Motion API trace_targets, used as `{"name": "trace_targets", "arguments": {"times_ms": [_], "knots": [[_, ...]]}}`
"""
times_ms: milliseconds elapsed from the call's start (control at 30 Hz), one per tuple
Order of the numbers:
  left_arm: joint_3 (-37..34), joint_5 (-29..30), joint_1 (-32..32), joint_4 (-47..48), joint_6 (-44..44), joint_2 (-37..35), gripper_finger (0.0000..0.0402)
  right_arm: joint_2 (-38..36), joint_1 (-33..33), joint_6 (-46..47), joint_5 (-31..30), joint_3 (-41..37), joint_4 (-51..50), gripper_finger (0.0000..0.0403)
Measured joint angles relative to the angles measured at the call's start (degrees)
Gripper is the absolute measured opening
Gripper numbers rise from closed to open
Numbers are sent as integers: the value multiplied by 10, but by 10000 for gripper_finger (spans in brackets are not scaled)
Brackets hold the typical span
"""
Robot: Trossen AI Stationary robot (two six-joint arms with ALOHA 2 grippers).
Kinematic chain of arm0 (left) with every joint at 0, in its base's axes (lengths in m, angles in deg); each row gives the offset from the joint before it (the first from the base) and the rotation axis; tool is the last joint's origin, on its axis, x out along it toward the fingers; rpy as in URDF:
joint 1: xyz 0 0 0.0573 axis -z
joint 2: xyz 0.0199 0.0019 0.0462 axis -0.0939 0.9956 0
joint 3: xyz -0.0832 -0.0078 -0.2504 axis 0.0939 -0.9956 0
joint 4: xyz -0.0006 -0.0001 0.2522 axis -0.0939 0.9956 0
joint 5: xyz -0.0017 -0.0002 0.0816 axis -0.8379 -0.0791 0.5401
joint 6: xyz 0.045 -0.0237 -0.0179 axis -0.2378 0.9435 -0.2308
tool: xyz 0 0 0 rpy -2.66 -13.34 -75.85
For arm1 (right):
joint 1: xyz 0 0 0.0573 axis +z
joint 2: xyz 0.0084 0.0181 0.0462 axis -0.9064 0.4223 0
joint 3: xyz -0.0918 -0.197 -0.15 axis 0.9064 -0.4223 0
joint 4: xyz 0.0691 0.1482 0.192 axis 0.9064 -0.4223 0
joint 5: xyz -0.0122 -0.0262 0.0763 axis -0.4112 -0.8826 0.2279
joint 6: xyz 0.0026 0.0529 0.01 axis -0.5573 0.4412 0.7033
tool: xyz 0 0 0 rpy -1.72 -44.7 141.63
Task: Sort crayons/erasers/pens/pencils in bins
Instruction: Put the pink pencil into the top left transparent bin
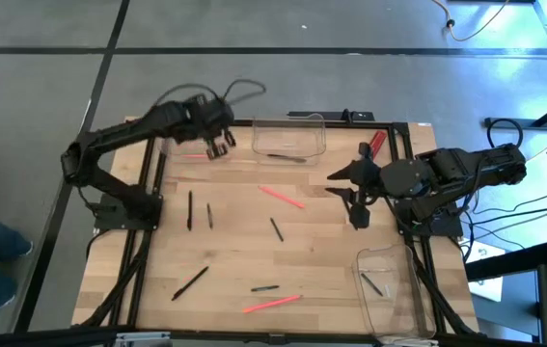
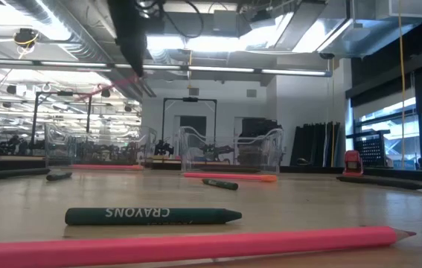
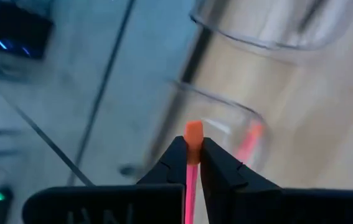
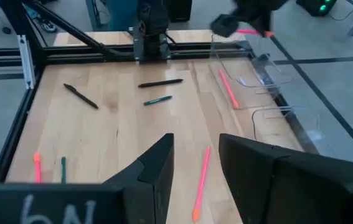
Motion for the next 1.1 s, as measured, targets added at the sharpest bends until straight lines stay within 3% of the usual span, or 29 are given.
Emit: {"name": "trace_targets", "arguments": {"times_ms": [200, 333, 633, 1100], "knots": [[0, -82, -98, -39, -97, 33, 14, 0, 0, 2, 0, 0, 3, 130], [0, -97, -137, -42, -131, 65, 14, 0, 0, 1, -1, 0, 6, 130], [0, -146, -161, -43, -186, 118, 14, 0, 0, -3, -109, 0, 8, 130], [0, -193, -203, -37, -194, 176, 14, 0, 0, -2, -121, 0, 7, 130]]}}
